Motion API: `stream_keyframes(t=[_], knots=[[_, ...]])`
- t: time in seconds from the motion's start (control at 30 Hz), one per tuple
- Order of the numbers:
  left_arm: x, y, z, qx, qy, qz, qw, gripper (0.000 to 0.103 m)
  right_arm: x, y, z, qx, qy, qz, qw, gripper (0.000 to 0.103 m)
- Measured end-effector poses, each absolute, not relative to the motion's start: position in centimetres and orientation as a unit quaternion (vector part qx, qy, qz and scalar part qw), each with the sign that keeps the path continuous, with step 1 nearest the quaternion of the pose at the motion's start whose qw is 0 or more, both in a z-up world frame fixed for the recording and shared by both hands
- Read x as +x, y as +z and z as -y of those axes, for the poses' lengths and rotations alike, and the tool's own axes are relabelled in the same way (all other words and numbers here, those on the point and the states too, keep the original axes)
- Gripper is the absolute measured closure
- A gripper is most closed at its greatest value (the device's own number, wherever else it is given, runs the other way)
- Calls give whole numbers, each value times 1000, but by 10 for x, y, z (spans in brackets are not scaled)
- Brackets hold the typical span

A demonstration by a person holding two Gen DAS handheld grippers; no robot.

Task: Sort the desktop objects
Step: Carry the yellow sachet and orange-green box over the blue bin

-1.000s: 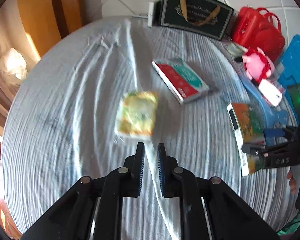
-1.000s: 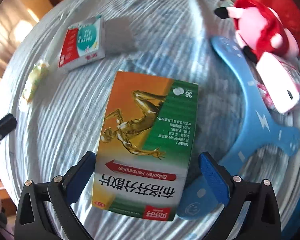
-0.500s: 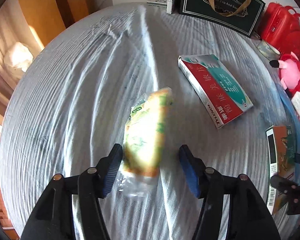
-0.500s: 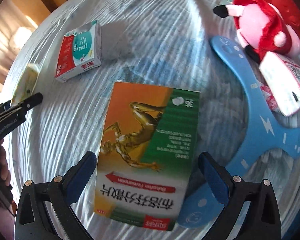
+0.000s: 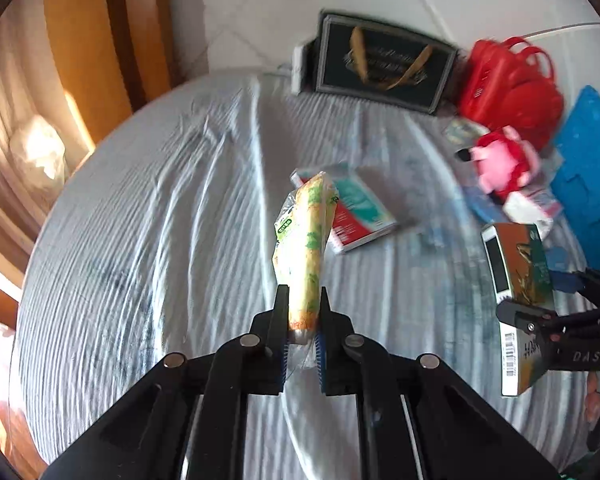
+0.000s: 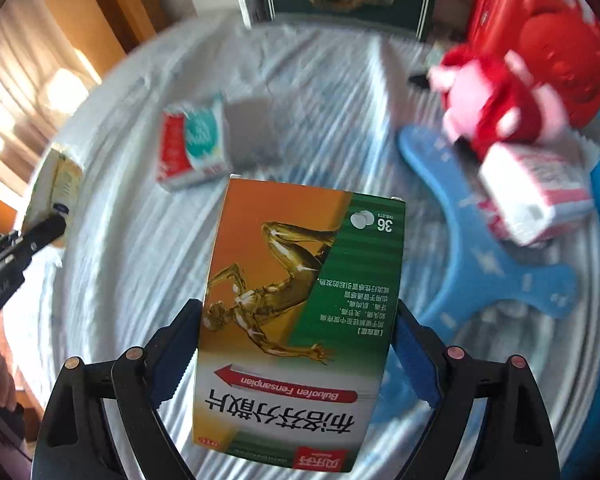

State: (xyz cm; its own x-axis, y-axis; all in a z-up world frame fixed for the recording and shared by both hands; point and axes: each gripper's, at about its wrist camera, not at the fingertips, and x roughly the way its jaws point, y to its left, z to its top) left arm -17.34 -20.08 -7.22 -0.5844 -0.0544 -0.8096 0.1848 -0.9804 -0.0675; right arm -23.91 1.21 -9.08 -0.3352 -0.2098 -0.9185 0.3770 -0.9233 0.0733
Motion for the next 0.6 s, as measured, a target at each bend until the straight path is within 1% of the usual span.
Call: stream_keyframes(t=[0.1,0.3,0.47,0.6], knots=[[-163,-41,179,420,-904,-65,49,92,-239,-42,-19,502,-843,-75,178,12],[-154,19,115,364,-930,-45,3,92,-182,56,-71,400,-902,-69,145,12],[-141,70,50,308,-950,-19,-52,92,-147,112,-126,331,-937,-58,101,12],[-138,101,-7,276,-957,-3,-95,92,-126,142,-175,287,-955,-44,66,12]])
